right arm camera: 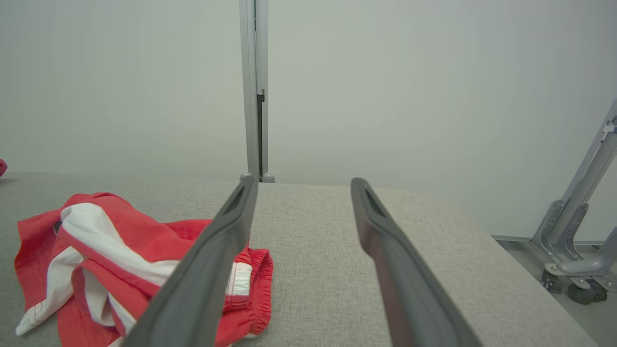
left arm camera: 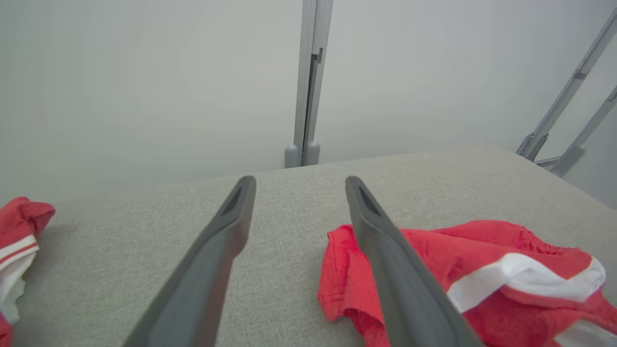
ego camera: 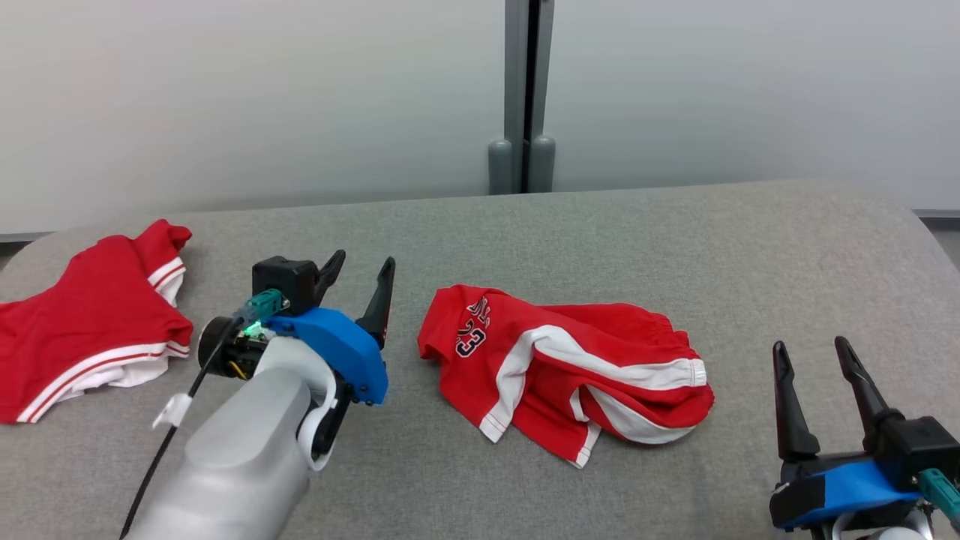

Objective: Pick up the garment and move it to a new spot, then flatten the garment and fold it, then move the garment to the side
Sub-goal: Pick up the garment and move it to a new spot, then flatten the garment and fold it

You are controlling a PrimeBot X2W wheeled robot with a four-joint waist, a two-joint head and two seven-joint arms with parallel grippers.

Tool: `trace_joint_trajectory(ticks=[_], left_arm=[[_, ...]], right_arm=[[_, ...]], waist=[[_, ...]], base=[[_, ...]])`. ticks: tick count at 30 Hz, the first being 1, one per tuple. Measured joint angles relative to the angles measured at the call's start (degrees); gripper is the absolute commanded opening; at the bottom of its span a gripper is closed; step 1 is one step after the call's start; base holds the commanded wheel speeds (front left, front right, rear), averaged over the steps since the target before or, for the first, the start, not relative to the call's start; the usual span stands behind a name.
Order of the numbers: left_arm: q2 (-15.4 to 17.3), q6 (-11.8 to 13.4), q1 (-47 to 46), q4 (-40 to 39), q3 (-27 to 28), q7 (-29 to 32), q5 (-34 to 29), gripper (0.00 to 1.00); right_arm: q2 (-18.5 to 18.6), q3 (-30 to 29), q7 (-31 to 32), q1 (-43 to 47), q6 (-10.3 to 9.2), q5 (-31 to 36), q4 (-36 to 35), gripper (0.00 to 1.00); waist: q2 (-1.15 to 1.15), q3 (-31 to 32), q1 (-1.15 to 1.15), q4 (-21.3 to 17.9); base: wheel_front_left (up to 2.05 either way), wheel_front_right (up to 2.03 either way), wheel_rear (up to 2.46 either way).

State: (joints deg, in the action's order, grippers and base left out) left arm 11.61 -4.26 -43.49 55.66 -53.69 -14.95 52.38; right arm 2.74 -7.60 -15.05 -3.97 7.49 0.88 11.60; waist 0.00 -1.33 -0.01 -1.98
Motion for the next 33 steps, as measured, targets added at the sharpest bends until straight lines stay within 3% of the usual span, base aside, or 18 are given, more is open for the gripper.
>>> trace_joint_trajectory(ticks=[7, 13, 20, 33], left_arm=[[0.59, 6.82, 13.78, -14.47, 10.8, -0.12, -6.28, 1.0], [-0.58, 10.2, 26.35, -24.29, 19.75, -0.12, -11.73, 1.0], [-2.85, 9.5, 34.88, -29.93, 27.13, -0.11, -16.69, 1.0], [-5.06, 7.02, 35.61, -28.61, 31.83, -0.11, -23.23, 1.0]], right_arm=[[0.01, -0.31, 0.0, 2.66, -0.01, -0.32, -0.64, 1.0], [0.01, 0.19, 0.0, 4.35, 0.0, -1.75, -1.0, 1.0], [0.0, 0.88, 0.0, 5.55, 0.0, -2.67, -0.47, 1.0], [0.0, 1.58, 0.0, 4.65, 0.0, -2.54, 0.77, 1.0]], waist=[[0.0, 1.93, 0.01, 1.92], [0.0, 2.16, 0.0, 1.86], [0.0, 2.25, 0.01, 1.62], [-0.01, 2.29, 0.01, 1.46]], base=[[0.0, 0.0, 0.0], [0.0, 0.0, 0.0], [0.0, 0.0, 0.0], [0.0, 0.0, 0.0]])
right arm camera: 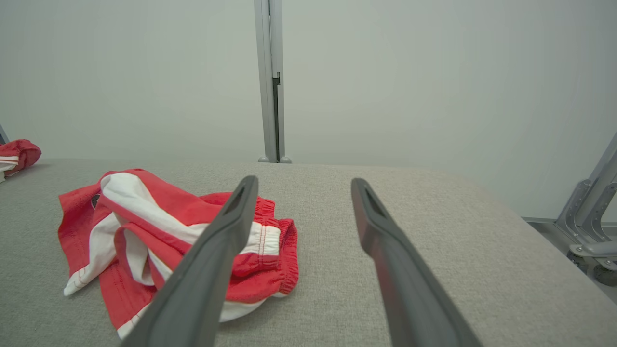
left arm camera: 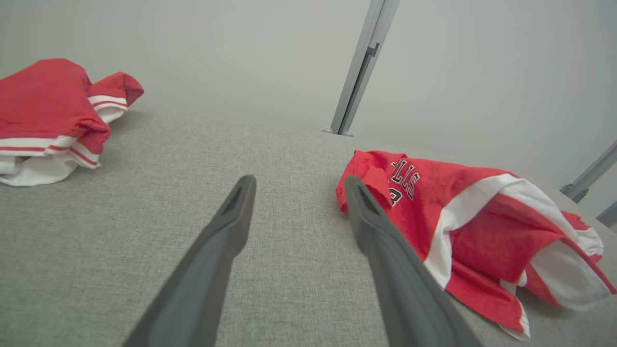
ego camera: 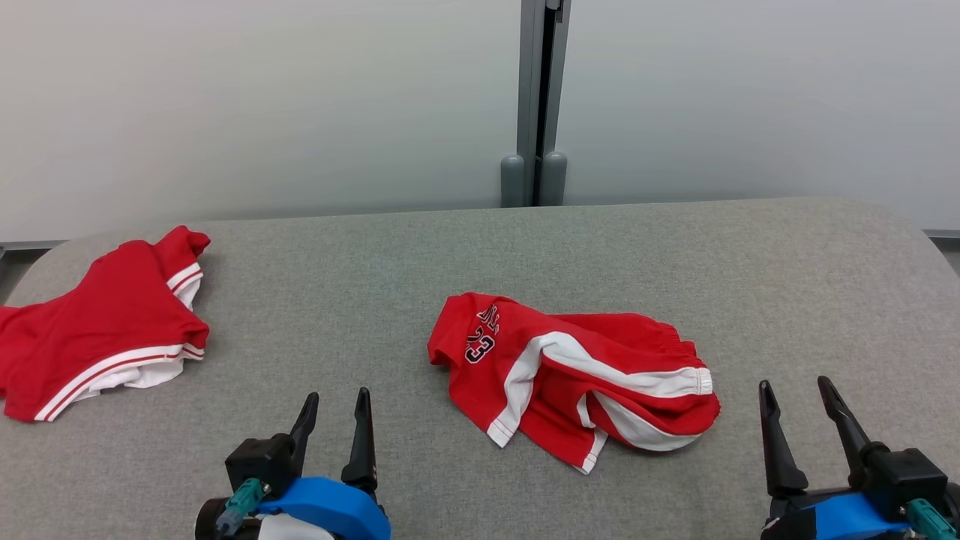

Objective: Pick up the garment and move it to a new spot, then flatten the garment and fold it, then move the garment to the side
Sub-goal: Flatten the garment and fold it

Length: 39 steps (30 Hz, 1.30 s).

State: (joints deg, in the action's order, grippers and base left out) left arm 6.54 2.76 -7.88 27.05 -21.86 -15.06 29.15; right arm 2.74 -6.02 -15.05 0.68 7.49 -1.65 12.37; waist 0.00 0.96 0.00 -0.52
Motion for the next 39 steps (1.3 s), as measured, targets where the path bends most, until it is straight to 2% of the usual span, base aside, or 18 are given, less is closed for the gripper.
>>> trace_joint_trajectory(ticks=[21, 24, 33, 39], left_arm=[[-1.75, -2.11, -0.34, 1.57, 2.19, 0.0, -5.0, 1.0], [-2.14, -3.01, -1.1, 2.61, -0.12, 0.15, -5.83, 1.0], [-3.56, -7.32, -7.2, 8.69, -12.55, 6.3, -7.43, 1.0], [-3.64, -6.5, -12.36, 14.43, -16.35, 6.9, -4.12, 1.0]], right_arm=[[0.0, -0.4, 0.0, -0.37, 0.0, 0.53, 0.21, 1.0], [0.0, -0.38, 0.0, -0.55, -0.01, 0.59, 0.07, 1.0], [-0.01, 1.04, 0.0, -3.48, 0.0, 0.59, -0.21, 1.0], [0.0, 1.64, 0.0, -5.22, 0.0, 0.4, -0.2, 1.0]], waist=[[0.0, -0.69, 0.0, -0.18], [0.0, -1.39, 0.0, -0.55], [0.0, -5.99, 0.01, -3.82], [-0.01, -8.73, 0.01, -6.95]], base=[[0.0, 0.0, 0.0], [0.0, 0.0, 0.0], [0.0, 0.0, 0.0], [0.0, 0.0, 0.0]])
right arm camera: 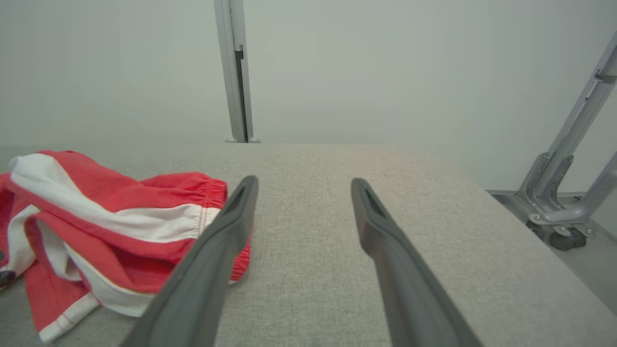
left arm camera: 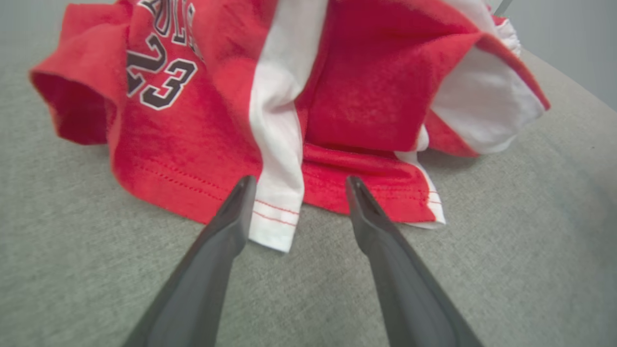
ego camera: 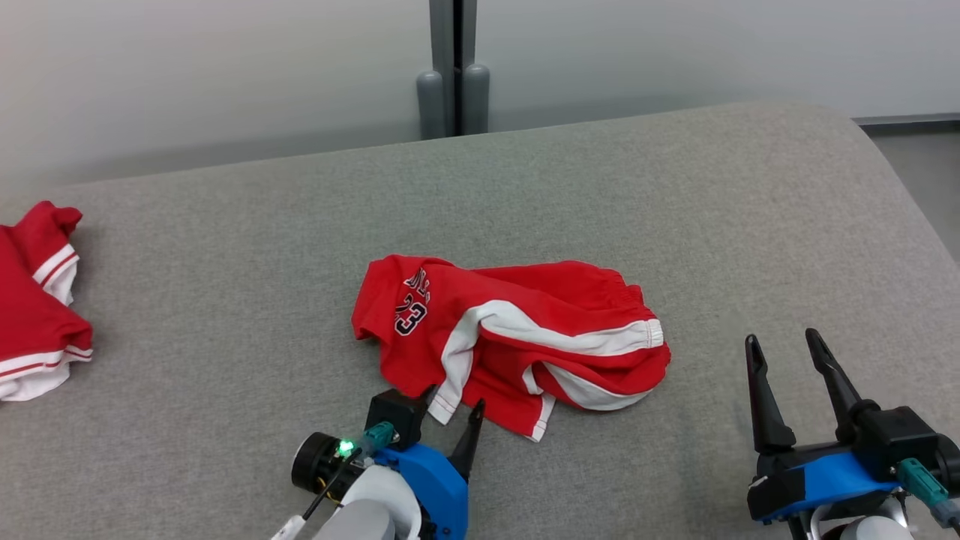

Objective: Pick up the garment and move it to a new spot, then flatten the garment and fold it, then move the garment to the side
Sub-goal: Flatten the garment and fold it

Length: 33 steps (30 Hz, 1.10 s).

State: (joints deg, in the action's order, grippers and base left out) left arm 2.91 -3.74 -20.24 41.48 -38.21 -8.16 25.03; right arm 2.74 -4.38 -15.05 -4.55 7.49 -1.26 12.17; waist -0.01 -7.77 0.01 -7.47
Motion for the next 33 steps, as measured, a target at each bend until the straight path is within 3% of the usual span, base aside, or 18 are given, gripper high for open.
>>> trace_joint_trajectory(ticks=[4, 5, 6, 7, 14, 20, 26, 33], left_arm=[[-0.03, 1.31, -3.15, 4.57, -1.2, -0.29, 1.93, 1.0], [-0.01, 1.71, -3.73, 5.77, -1.3, -0.53, 2.27, 0.63], [0.02, 1.9, -4.28, 6.66, -1.47, -0.89, 2.54, 0.38], [0.05, 1.93, -4.72, 7.06, -1.44, -1.54, 3.15, 0.0], [0.0, 2.21, -6.31, 8.32, -3.0, -5.09, 5.56, 0.0], [0.03, 3.24, -9.2, 5.71, -3.43, -6.67, 3.34, 0.0], [2.82, 5.2, -9.94, -7.79, -1.21, -6.84, -2.12, 0.0], [8.83, 6.33, -1.75, -20.92, 0.3, -6.91, -5.44, 0.0]], right_arm=[[0.02, -0.26, 0.0, -0.41, 0.0, -0.3, 0.14, 1.0], [0.01, -0.31, 0.0, -0.63, 0.0, -0.33, 0.13, 1.0], [0.0, -0.49, 0.0, -0.77, -0.01, -0.34, 0.12, 1.0], [0.01, -0.66, 0.0, -0.82, 0.0, -0.35, 0.13, 1.0], [0.01, -1.96, 0.0, -0.74, 0.0, -0.53, 0.14, 1.0], [0.0, -1.99, 0.0, -0.58, 0.0, -0.86, 0.31, 1.0], [0.0, -3.44, -0.01, 0.43, 0.0, -0.64, 0.74, 1.0], [0.01, -5.86, 0.0, 1.61, 0.0, 0.42, 1.67, 1.0]], waist=[[0.0, -1.01, 0.0, -1.39], [0.0, -1.13, 0.0, -1.64], [0.0, -1.19, 0.0, -1.82], [0.0, -1.2, 0.0, -1.9], [0.0, -0.08, -0.01, -0.34], [0.0, 1.66, -0.01, 1.97], [0.0, 3.46, -0.02, 4.25], [0.01, 4.67, -0.02, 5.3]], base=[[0.0, 0.0, 0.0], [0.0, 0.0, 0.0], [0.0, 0.0, 0.0], [0.0, 0.0, 0.0], [0.0, 0.0, 0.0], [0.0, 0.0, 0.0], [0.0, 0.0, 0.0], [0.0, 0.0, 0.0]])
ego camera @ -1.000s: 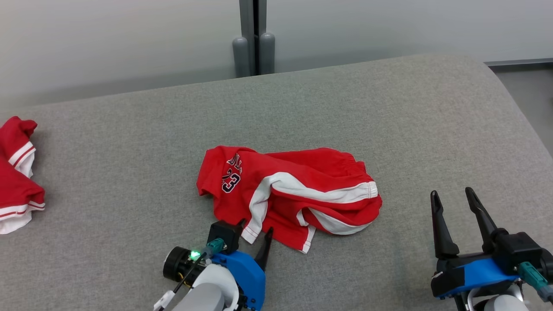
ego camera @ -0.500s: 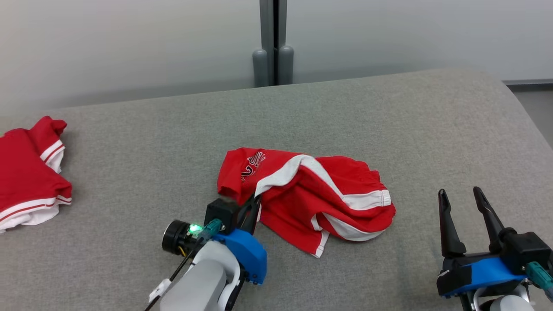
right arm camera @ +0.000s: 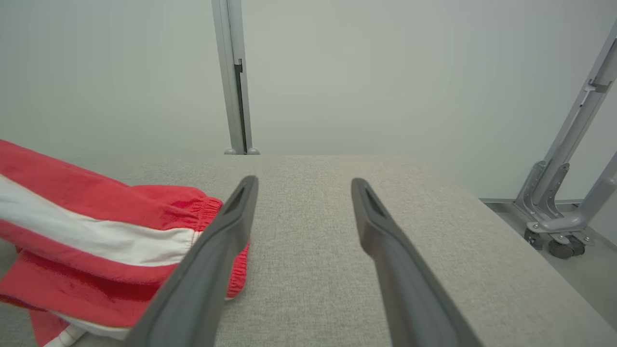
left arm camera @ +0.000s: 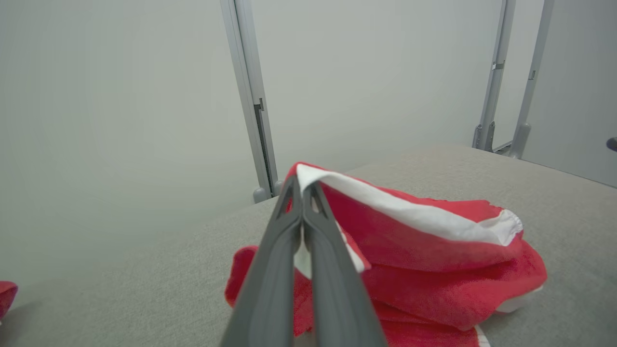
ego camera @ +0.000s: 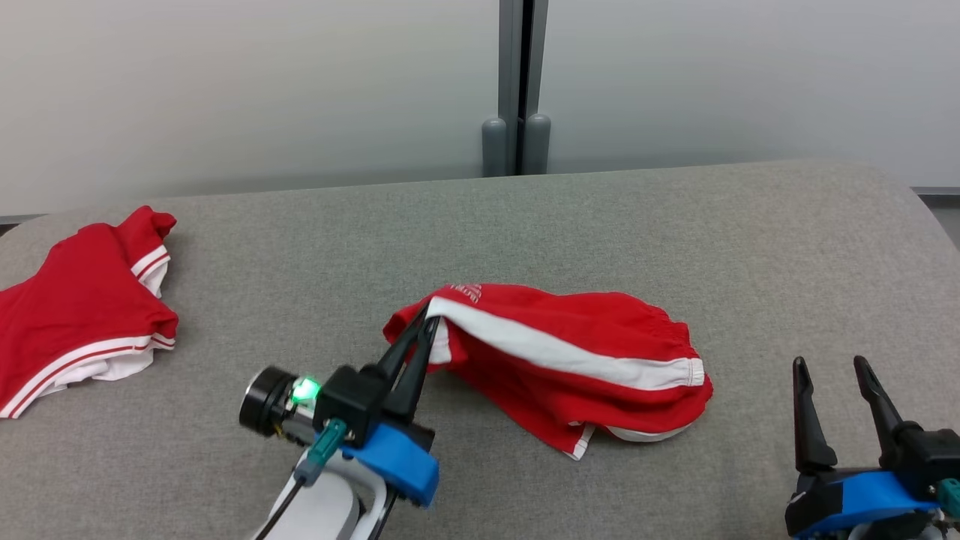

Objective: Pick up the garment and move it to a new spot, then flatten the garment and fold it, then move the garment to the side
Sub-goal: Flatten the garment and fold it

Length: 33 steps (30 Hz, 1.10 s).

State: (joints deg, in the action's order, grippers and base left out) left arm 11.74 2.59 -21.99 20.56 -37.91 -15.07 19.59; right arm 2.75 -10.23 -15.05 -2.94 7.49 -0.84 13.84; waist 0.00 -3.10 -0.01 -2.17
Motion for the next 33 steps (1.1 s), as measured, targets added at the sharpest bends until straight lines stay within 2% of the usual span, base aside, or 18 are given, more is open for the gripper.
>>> trace_joint_trajectory(ticks=[4, 7, 12, 18, 25, 29, 30, 31, 32, 33], left_arm=[[2.43, 0.22, 6.29, -1.77, -0.77, 0.46, 0.68, 0.0], [2.93, 0.13, 9.73, -0.79, -1.45, 1.1, 1.94, 0.0], [3.99, -0.03, 11.49, 6.22, -2.08, 1.43, 2.02, 0.0], [5.71, 0.63, 9.4, 14.35, -3.46, 1.0, -1.11, 0.0], [5.58, 0.41, 9.03, 16.77, -3.43, 0.26, -1.36, 0.0], [4.17, 0.42, 10.87, 17.01, -2.87, 0.16, -0.21, 0.0], [3.72, 0.42, 11.22, 17.11, -2.82, 0.15, 0.05, 0.07], [3.26, 0.42, 11.42, 17.3, -2.74, 0.13, 0.11, 0.42], [2.68, 0.44, 11.59, 17.59, -2.25, 0.08, 0.67, 0.98], [2.24, 0.46, 11.75, 17.93, -1.93, 0.08, 1.11, 1.0]], right_arm=[[-0.01, -1.04, 0.0, 1.28, 0.0, 0.69, 0.79, 1.0], [0.0, -1.43, 0.0, 1.48, 0.0, 0.93, 1.47, 1.0], [-0.01, -1.3, 0.0, 1.99, 0.0, 1.14, 2.45, 1.0], [-0.01, -0.69, 0.0, 1.98, 0.0, 1.15, 3.19, 1.0], [0.0, -0.27, 0.0, 2.05, -0.01, 1.16, 3.34, 1.0], [-0.01, -0.27, 0.0, 2.47, 0.0, 1.16, 3.46, 1.0], [-0.01, -0.24, 0.0, 2.61, 0.0, 1.16, 3.53, 1.0], [0.0, -0.19, 0.0, 2.68, 0.0, 1.16, 3.65, 1.0], [0.0, -0.02, 0.0, 2.68, 0.0, 1.16, 3.7, 1.0], [-0.01, 0.22, 0.0, 2.67, 0.0, 1.16, 3.72, 1.0]], waist=[[0.0, 0.1, 0.0, 0.18], [0.0, 0.02, 0.0, 0.27], [0.0, 0.1, 0.0, 0.16], [0.0, 0.59, 0.0, -0.26], [0.0, 1.25, 0.0, -0.72], [0.0, 1.52, 0.0, -0.52], [0.0, 1.6, 0.0, -0.45], [0.0, 1.69, 0.0, -0.38], [0.0, 1.77, 0.0, -0.31], [0.0, 1.85, 0.01, -0.25]], base=[[0.0, 0.0, 0.0], [0.0, 0.0, 0.0], [0.0, 0.0, 0.0], [0.0, 0.0, 0.0], [0.0, 0.0, 0.0], [0.0, 0.0, 0.0], [0.0, 0.0, 0.0], [0.0, 0.0, 0.0], [0.0, 0.0, 0.0], [0.0, 0.0, 0.0]])
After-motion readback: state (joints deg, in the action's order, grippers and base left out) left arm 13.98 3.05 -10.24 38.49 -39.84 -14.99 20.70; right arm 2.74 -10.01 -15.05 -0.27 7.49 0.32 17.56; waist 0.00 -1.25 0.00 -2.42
